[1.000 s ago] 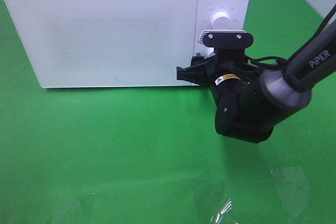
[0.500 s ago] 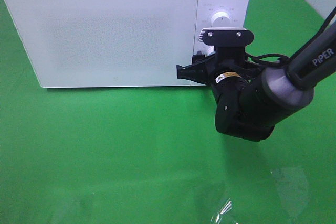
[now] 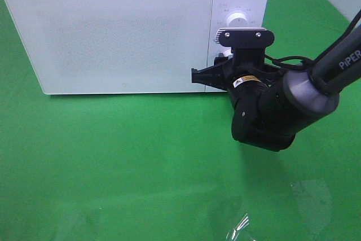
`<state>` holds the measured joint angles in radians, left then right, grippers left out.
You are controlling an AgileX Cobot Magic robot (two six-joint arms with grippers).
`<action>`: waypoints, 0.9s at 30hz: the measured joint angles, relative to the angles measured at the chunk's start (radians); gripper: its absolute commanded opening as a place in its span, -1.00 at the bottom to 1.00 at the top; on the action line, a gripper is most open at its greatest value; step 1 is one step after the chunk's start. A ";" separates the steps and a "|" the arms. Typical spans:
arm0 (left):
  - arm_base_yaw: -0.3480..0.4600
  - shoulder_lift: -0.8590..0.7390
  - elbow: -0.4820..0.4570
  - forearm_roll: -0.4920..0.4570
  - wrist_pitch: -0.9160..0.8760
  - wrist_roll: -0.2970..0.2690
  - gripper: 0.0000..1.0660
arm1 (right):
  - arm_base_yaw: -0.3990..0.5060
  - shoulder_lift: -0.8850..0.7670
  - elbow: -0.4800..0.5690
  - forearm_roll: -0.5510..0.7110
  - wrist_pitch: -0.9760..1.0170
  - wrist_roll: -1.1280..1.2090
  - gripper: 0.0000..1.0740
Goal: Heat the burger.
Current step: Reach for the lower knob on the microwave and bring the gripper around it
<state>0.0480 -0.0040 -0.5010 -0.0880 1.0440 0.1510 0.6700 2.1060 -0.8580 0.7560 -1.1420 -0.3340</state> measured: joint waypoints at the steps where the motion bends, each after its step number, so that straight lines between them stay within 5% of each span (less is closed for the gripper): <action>1: 0.000 0.000 0.000 0.000 0.000 0.000 0.83 | 0.000 0.000 0.000 0.000 0.000 -0.001 -0.92; 16: 0.000 0.000 0.000 0.000 0.000 0.000 0.83 | -0.001 0.000 0.004 -0.016 0.000 0.118 -1.00; 27: 0.000 0.000 0.000 0.000 0.000 0.000 0.83 | -0.004 0.000 0.016 -0.055 -0.009 0.878 -1.00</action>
<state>0.0480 -0.0040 -0.5010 -0.0880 1.0440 0.1510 0.6660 2.1060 -0.8420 0.7010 -1.1510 0.5440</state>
